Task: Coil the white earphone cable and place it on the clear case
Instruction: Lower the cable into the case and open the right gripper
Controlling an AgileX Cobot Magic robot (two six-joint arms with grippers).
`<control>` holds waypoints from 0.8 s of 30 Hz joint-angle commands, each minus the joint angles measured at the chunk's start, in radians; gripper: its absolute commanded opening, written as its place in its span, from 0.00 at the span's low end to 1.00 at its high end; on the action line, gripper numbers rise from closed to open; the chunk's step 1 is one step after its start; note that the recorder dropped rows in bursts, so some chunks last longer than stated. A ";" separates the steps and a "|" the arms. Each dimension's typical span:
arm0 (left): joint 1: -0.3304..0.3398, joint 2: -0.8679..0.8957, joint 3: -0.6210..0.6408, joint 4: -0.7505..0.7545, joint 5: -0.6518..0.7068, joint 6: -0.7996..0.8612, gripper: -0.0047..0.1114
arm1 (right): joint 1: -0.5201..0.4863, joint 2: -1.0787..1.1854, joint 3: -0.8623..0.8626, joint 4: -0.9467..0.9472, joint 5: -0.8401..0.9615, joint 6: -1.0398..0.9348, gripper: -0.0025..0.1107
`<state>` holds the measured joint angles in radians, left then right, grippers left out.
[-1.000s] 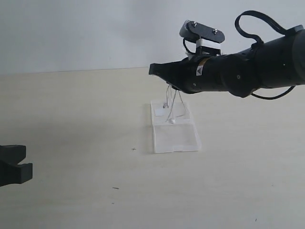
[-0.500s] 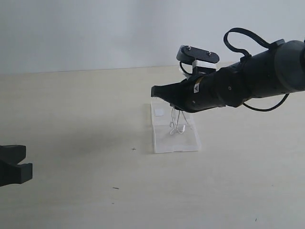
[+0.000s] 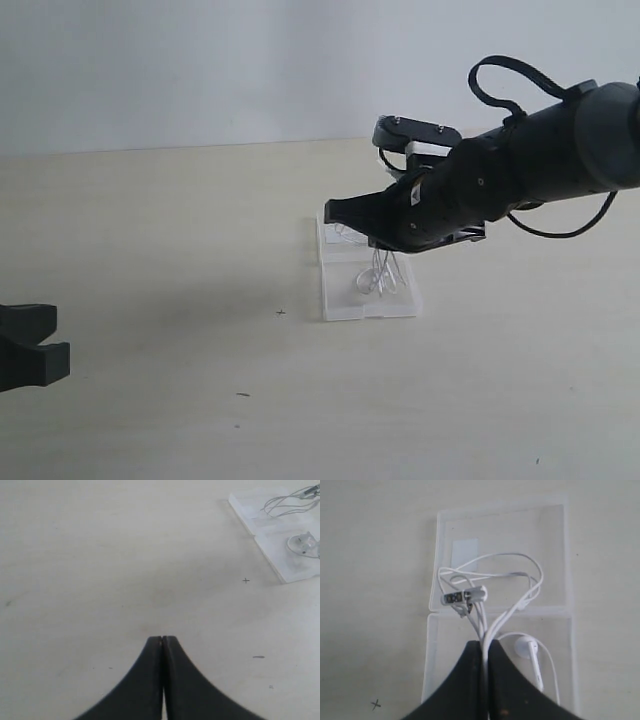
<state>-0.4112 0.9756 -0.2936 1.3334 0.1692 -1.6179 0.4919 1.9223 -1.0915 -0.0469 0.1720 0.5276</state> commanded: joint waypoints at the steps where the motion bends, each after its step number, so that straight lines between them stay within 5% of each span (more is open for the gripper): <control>1: 0.005 -0.004 0.005 -0.002 -0.014 -0.007 0.04 | -0.004 0.037 -0.103 -0.003 0.115 -0.032 0.02; 12: 0.005 -0.004 0.005 -0.002 -0.018 -0.007 0.04 | -0.004 0.232 -0.527 0.023 0.729 -0.199 0.02; 24: 0.005 -0.004 0.005 -0.002 -0.045 -0.007 0.04 | -0.004 0.402 -0.770 0.071 0.888 -0.274 0.02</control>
<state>-0.4112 0.9756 -0.2936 1.3334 0.1328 -1.6179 0.4919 2.2960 -1.8217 0.0250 1.0470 0.2648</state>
